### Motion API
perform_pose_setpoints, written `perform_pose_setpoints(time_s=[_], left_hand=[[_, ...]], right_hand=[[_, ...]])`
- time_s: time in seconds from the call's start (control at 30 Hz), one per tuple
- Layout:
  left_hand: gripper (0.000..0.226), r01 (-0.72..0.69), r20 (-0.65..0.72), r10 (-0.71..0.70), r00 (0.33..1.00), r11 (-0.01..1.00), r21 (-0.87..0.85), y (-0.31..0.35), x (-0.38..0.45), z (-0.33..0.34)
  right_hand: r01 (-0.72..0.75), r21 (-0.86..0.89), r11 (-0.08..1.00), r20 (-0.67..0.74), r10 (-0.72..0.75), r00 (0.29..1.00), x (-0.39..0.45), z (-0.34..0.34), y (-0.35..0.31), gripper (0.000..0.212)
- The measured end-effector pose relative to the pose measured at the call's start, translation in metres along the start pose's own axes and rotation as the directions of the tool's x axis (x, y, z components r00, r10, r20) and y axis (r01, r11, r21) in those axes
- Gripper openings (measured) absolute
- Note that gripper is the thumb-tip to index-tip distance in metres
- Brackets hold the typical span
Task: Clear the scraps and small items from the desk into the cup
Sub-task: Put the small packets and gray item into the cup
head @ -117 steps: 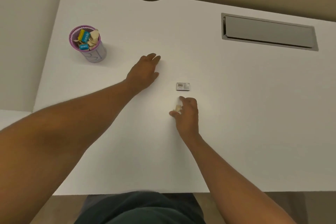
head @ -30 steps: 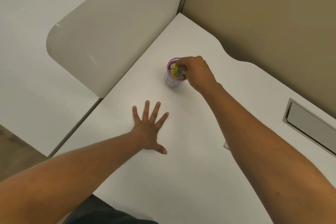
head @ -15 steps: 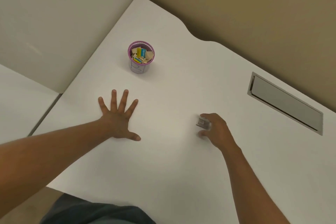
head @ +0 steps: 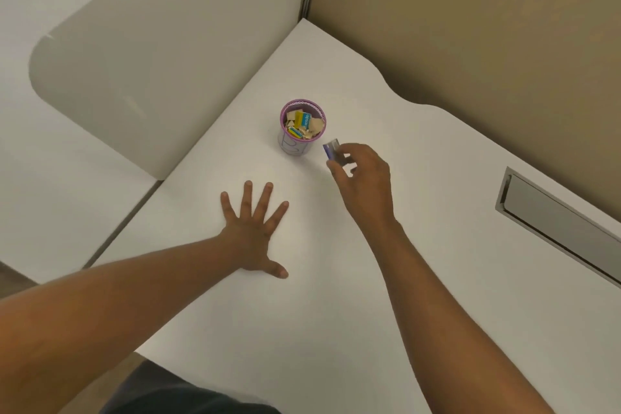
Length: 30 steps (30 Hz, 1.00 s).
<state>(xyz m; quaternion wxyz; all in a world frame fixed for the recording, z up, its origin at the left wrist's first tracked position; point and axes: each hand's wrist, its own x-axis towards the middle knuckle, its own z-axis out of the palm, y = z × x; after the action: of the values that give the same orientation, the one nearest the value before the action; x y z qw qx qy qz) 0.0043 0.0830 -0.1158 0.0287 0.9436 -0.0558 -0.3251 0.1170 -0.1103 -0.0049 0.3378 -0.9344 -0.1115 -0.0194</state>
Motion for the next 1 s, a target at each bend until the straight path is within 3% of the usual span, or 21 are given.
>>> perform_pose_setpoints(time_s=[0.13, 0.3, 0.57, 0.67, 0.77, 1.0], left_hand=[[0.147, 0.006, 0.001, -0.006, 1.0, 1.0, 0.022, 0.001, -0.002, -0.001], [0.148, 0.001, -0.021, -0.001, 1.0, 1.0, 0.009, 0.001, -0.002, 0.001], [0.148, -0.004, -0.037, 0.004, 0.999, 1.0, 0.003, 0.0, 0.002, 0.004], [0.147, -0.01, -0.031, 0.009, 0.999, 1.0, -0.005, 0.001, 0.001, 0.003], [0.147, -0.016, -0.03, 0.016, 0.999, 1.0, -0.005, 0.001, 0.0, 0.001], [0.147, -0.036, -0.027, 0.036, 0.999, 0.999, -0.007, -0.001, -0.004, -0.002]], right_hand=[[0.184, -0.149, 0.972, 0.052, -0.178, 0.983, 0.061, 0.016, -0.03, 0.016], [0.317, -0.456, 0.832, 0.351, -0.159, 0.923, 0.097, 0.033, -0.039, 0.012], [0.444, -0.577, 0.685, 0.531, -0.099, 0.842, 0.108, 0.046, -0.043, 0.02], [0.439, -0.578, 0.688, 0.536, -0.086, 0.84, 0.107, 0.047, -0.043, 0.019], [0.337, -0.516, 0.788, 0.504, -0.039, 0.863, 0.107, 0.046, -0.044, 0.016], [0.089, -0.323, 0.942, 0.235, -0.012, 0.972, 0.08, 0.013, -0.054, 0.018]])
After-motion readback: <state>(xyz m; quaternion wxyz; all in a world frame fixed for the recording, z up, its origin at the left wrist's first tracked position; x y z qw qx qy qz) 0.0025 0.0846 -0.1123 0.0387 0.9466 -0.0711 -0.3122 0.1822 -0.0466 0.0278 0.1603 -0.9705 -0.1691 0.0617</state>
